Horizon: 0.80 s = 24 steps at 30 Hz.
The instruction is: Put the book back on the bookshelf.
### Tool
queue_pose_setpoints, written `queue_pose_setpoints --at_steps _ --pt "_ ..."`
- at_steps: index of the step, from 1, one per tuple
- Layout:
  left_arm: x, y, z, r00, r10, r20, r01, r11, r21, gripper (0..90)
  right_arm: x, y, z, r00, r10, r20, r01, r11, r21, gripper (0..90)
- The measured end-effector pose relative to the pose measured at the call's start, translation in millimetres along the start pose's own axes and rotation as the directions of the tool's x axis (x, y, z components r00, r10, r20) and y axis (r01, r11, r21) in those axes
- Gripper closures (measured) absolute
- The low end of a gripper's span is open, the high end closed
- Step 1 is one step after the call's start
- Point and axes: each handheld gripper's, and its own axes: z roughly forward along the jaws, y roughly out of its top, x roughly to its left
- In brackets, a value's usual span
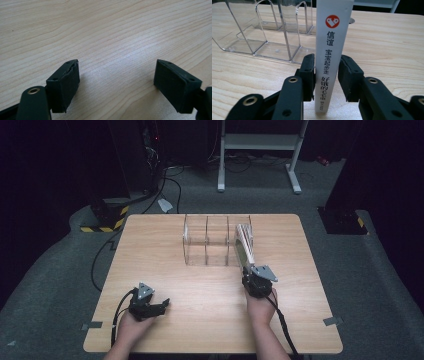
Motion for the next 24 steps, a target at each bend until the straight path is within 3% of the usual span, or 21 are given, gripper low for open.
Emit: queue_pose_setpoints --at_steps 6,13,24 --pt "-0.2 0.0 0.1 1.0 -0.001 0.002 0.001 1.0 -0.001 20.9 -1.6 3.2 -0.3 0.9999 0.014 -0.002 -0.014 1.0 -0.001 74.1" --pt "-0.1 0.0 0.0 1.0 0.001 0.002 -0.001 1.0 0.0 20.9 2.8 4.1 0.7 0.9998 -0.014 0.015 0.014 1.0 -0.016 75.2" --pt "-0.3 0.0 0.0 1.0 -0.001 0.003 0.001 1.0 0.0 20.9 9.6 13.1 4.6 0.9986 -0.012 0.052 0.015 0.998 -0.058 75.7"
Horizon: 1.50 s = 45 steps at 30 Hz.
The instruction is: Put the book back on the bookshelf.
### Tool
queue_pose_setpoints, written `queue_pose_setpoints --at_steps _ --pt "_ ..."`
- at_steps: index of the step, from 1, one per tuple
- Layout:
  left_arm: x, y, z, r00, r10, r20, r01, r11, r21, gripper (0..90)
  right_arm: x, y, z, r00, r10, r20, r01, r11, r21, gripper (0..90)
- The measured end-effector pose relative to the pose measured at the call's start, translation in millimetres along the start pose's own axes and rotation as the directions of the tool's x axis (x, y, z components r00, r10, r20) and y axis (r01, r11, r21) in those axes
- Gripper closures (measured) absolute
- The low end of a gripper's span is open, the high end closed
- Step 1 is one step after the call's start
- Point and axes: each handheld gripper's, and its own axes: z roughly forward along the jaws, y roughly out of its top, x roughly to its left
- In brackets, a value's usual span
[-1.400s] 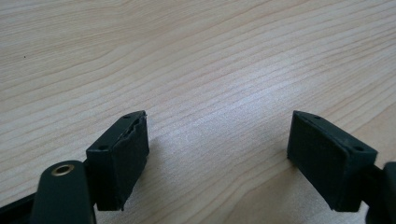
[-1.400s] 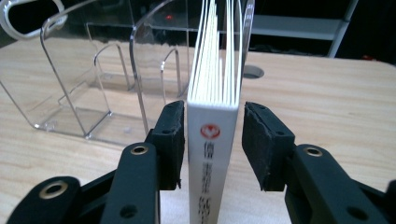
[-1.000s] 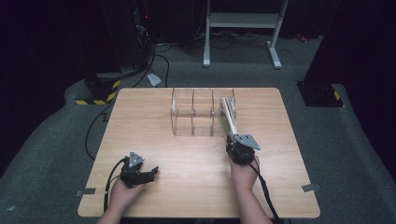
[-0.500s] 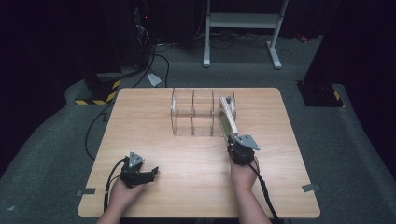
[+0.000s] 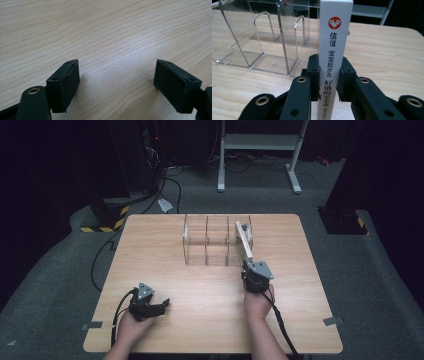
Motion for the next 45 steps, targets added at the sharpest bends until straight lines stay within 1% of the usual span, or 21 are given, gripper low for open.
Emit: queue_pose_setpoints --at_steps 4,5,12,16,21,22,24,26,30,36,45 --pt "0.3 0.1 0.0 1.0 0.003 0.0 -0.003 1.0 0.0 20.9 1.8 4.6 1.8 1.0 0.008 0.005 -0.008 1.0 -0.018 75.7" --pt "0.3 0.1 0.0 1.0 0.003 0.0 -0.003 1.0 0.0 20.9 1.9 5.5 2.4 1.0 0.003 0.005 -0.003 1.0 -0.023 75.7" --pt "0.4 0.1 0.1 1.0 0.004 0.001 -0.004 1.0 0.0 20.9 3.5 11.2 7.7 0.9997 0.005 0.023 -0.005 1.0 -0.029 75.6" --pt "0.4 0.1 0.1 1.0 0.004 0.001 -0.004 1.0 0.0 20.9 2.9 11.2 9.1 0.9991 0.013 0.041 -0.012 1.0 -0.028 75.6" --pt "0.2 0.0 0.1 1.0 0.002 0.002 -0.002 1.0 0.0 20.9 1.1 10.2 10.9 0.9988 0.013 0.047 -0.012 1.0 -0.025 75.6" --pt "0.1 0.0 0.0 1.0 0.002 0.002 -0.002 1.0 0.0 21.0 0.6 10.1 11.0 0.9988 0.022 0.044 -0.021 0.999 -0.024 75.6" --pt "0.1 -0.1 -0.1 1.0 0.003 0.002 -0.003 1.0 0.0 21.0 0.0 10.1 11.0 0.9987 0.018 0.048 -0.017 0.999 -0.028 75.6" --pt "0.1 -0.1 -0.2 1.0 0.003 0.002 -0.003 1.0 0.0 21.0 -1.3 10.5 11.3 0.9983 0.027 0.051 -0.025 0.999 -0.031 75.6" --pt "0.1 -0.1 -0.2 1.0 0.003 0.002 -0.003 1.0 0.0 21.0 -2.7 9.7 11.7 0.9984 0.04 0.04 -0.039 0.999 -0.033 75.5" --pt "0.1 -0.2 -0.3 1.0 0.003 0.002 -0.003 1.0 0.001 21.0 -1.8 6.8 11.7 0.9986 0.03 0.043 -0.028 0.999 -0.036 75.1" --pt "0.2 -0.3 -0.4 1.0 0.004 0.002 -0.004 1.0 0.001 21.0 -3.1 -1.0 10.1 0.9991 0.035 0.023 -0.034 0.999 -0.014 73.6"
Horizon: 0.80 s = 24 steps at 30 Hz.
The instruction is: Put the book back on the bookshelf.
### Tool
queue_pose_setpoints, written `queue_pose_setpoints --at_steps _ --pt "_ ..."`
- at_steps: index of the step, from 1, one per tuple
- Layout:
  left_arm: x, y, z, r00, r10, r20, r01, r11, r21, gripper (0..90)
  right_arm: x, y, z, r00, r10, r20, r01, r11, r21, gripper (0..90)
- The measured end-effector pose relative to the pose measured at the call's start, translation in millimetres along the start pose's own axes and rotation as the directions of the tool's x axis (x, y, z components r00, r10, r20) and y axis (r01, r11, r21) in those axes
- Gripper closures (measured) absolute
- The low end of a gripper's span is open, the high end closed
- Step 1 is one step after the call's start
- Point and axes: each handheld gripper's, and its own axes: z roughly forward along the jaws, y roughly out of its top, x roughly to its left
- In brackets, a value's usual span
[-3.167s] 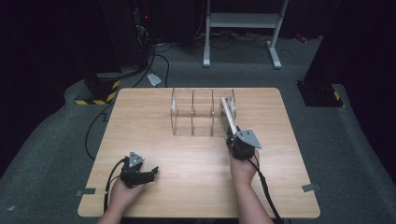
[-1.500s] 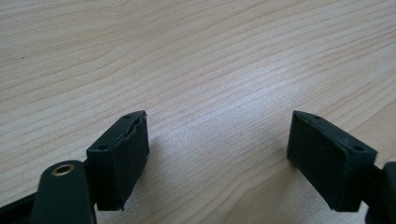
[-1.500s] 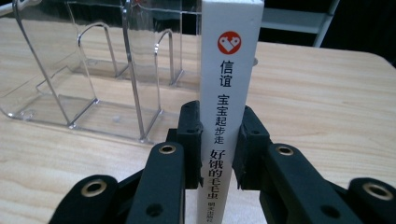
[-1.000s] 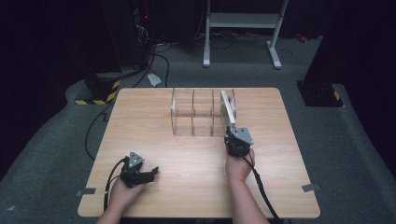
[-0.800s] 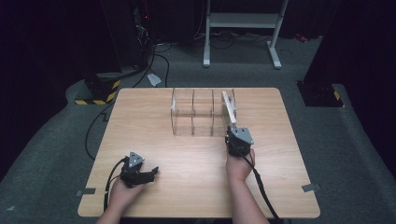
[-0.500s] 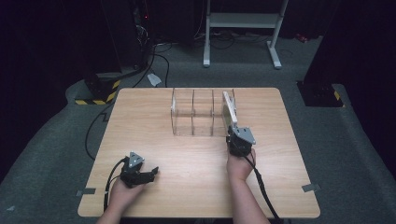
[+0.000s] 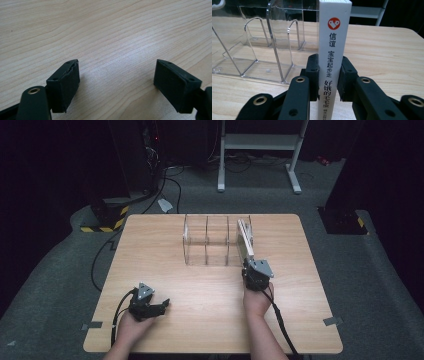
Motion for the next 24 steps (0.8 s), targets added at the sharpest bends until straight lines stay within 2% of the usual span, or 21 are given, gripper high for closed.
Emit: queue_pose_setpoints --at_steps 4,9,13,16,19,24 --pt "-0.1 -0.1 -0.2 1.0 -0.001 -0.001 0.001 1.0 0.001 21.0 0.0 -2.7 0.4 1.0 0.004 -0.001 -0.004 1.0 0.019 72.7" --pt "-0.2 -0.2 -0.3 1.0 -0.002 -0.002 0.002 1.0 0.002 21.0 -0.4 -3.7 -0.5 0.9999 0.004 -0.014 -0.004 1.0 0.006 70.4" --pt "-0.2 -0.2 -0.3 1.0 -0.001 -0.002 0.001 1.0 0.002 21.0 -1.3 -2.1 -1.9 0.9995 0.02 -0.024 -0.02 1.0 0.01 66.2" --pt "-0.2 -0.2 -0.3 1.0 -0.002 -0.002 0.002 1.0 0.002 21.0 -1.5 -2.6 -2.8 0.9993 0.011 -0.035 -0.011 1.0 0.016 62.9" --pt "-0.2 -0.2 -0.3 1.0 -0.002 -0.002 0.002 1.0 0.002 21.0 -2.2 -4.9 -4.3 0.9986 0.011 -0.052 -0.009 0.999 0.034 59.4" --pt "-0.3 -0.2 -0.3 1.0 -0.002 -0.003 0.002 1.0 0.002 21.0 -3.5 -11.0 -8.8 0.9971 0.009 -0.076 -0.004 0.998 0.066 58.4"
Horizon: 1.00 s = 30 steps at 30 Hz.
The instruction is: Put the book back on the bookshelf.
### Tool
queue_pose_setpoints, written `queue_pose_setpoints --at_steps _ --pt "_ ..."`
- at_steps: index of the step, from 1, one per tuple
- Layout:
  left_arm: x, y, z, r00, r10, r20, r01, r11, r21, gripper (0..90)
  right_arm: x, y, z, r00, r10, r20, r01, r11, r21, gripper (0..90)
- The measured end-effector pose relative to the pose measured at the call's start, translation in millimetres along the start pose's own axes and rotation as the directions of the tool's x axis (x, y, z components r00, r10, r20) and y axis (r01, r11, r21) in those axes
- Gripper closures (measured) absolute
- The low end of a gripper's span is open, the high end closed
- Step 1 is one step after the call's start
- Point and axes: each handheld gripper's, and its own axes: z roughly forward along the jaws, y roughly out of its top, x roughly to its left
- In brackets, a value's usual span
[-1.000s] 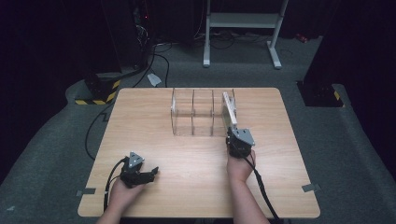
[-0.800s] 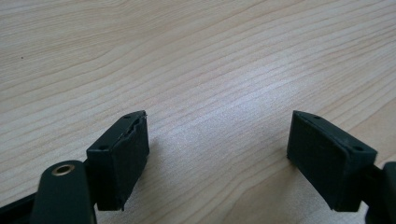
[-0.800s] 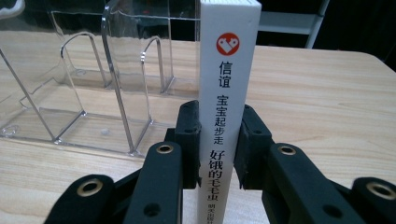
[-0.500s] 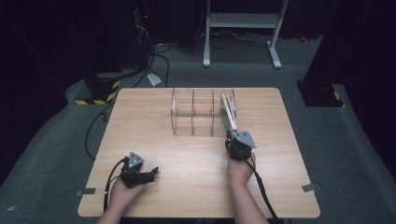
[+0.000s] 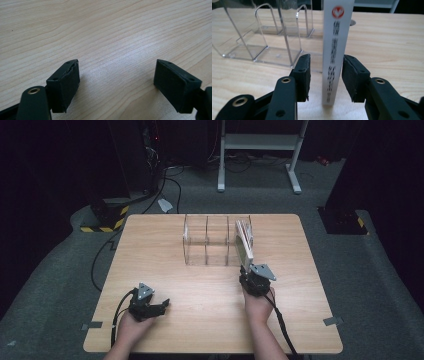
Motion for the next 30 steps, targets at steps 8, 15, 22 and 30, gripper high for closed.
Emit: queue_pose_setpoints --at_steps 8,15,22,30 --pt "0.0 0.0 0.0 1.0 0.0 0.0 0.0 1.0 0.0 21.0 -2.4 -9.2 -5.5 0.9997 -0.016 -0.02 0.016 1.0 0.018 59.5" --pt "0.0 0.0 0.0 1.0 0.0 0.0 0.0 1.0 0.0 21.0 -8.8 -14.1 -9.7 0.9991 -0.029 -0.031 0.03 0.999 0.016 65.2" --pt "0.0 0.0 0.0 1.0 0.0 0.0 0.0 1.0 0.0 21.0 -11.7 -11.4 -6.2 0.9988 -0.034 -0.036 0.034 0.999 0.007 73.1" --pt "0.2 0.0 0.0 1.0 0.001 0.001 -0.001 1.0 0.0 21.0 -7.5 -11.0 -6.5 0.9988 -0.015 -0.046 0.015 1.0 0.003 73.4"
